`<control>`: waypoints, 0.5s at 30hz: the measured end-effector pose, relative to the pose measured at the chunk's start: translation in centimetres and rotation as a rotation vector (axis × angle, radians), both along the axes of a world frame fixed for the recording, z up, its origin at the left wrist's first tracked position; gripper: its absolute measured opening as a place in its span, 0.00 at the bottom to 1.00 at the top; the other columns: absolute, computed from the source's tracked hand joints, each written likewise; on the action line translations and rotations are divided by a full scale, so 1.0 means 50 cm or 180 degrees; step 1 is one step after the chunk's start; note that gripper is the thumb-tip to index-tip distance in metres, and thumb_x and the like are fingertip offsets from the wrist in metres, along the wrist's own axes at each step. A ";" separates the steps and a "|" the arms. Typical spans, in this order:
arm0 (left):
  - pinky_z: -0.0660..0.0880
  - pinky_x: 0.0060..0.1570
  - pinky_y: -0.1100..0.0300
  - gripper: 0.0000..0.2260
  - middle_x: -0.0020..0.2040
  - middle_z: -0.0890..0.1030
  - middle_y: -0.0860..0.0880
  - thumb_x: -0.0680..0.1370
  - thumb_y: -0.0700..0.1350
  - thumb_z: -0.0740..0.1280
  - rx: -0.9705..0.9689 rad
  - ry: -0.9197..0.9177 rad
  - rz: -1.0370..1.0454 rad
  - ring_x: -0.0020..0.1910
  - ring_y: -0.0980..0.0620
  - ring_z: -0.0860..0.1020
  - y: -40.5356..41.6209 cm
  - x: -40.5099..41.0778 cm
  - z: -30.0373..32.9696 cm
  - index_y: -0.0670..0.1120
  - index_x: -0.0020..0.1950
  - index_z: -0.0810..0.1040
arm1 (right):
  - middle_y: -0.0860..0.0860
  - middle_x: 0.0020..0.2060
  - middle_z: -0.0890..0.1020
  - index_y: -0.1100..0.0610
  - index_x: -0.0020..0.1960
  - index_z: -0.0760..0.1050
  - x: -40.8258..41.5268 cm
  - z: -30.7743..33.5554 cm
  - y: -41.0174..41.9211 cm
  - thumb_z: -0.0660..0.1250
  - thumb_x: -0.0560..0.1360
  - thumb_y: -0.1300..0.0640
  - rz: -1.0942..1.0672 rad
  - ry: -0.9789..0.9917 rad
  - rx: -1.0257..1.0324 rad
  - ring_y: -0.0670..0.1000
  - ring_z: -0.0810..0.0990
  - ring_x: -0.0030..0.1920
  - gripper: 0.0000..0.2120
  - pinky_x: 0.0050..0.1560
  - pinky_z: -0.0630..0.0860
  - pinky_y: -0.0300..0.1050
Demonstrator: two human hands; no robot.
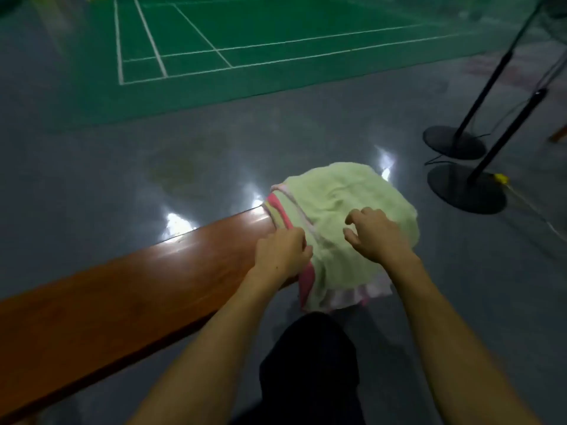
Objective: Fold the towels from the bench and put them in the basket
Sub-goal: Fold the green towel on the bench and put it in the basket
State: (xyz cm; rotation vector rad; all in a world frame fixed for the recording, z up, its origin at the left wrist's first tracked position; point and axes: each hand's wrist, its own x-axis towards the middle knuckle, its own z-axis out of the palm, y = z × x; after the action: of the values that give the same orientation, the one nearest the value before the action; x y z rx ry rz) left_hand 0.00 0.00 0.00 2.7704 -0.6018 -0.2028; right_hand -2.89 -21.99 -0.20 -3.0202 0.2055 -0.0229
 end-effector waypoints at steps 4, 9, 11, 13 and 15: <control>0.74 0.52 0.49 0.15 0.60 0.81 0.46 0.82 0.57 0.63 -0.0215 0.0190 0.0354 0.59 0.40 0.80 -0.116 0.084 -0.036 0.49 0.62 0.76 | 0.58 0.68 0.74 0.54 0.75 0.68 0.062 -0.038 -0.102 0.62 0.83 0.46 -0.0418 0.0194 0.0187 0.62 0.73 0.65 0.23 0.59 0.75 0.59; 0.78 0.56 0.44 0.20 0.64 0.76 0.42 0.81 0.57 0.68 -0.0361 0.0087 0.0864 0.61 0.37 0.78 -0.194 0.172 -0.095 0.47 0.66 0.70 | 0.56 0.63 0.76 0.52 0.67 0.74 0.120 -0.113 -0.153 0.61 0.82 0.37 -0.0606 0.0087 0.0127 0.62 0.74 0.61 0.23 0.58 0.74 0.58; 0.80 0.54 0.45 0.14 0.58 0.81 0.42 0.80 0.53 0.70 -0.0515 0.0066 0.0814 0.57 0.38 0.81 -0.200 0.192 -0.117 0.45 0.59 0.77 | 0.54 0.55 0.79 0.52 0.57 0.79 0.133 -0.127 -0.152 0.64 0.82 0.38 -0.0663 -0.0266 0.0152 0.60 0.77 0.55 0.18 0.53 0.74 0.55; 0.81 0.52 0.48 0.06 0.51 0.86 0.45 0.78 0.48 0.74 -0.0931 0.0025 0.0825 0.52 0.41 0.84 -0.186 0.203 -0.129 0.47 0.51 0.85 | 0.52 0.49 0.81 0.52 0.50 0.82 0.140 -0.129 -0.150 0.68 0.80 0.41 -0.0650 -0.0596 0.0242 0.58 0.78 0.49 0.15 0.47 0.77 0.52; 0.81 0.52 0.51 0.02 0.48 0.87 0.50 0.76 0.46 0.76 -0.1333 0.0045 0.0882 0.49 0.47 0.84 -0.160 0.207 -0.131 0.49 0.47 0.88 | 0.50 0.44 0.82 0.53 0.46 0.85 0.131 -0.124 -0.146 0.72 0.79 0.45 -0.0670 -0.0954 0.0267 0.55 0.79 0.43 0.12 0.41 0.78 0.49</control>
State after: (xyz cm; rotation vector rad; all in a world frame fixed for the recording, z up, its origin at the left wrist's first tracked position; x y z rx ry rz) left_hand 10.37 -7.99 -6.56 2.4052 -0.2175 -0.0290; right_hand 3.63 -29.31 -6.40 -2.8496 0.4787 -0.4682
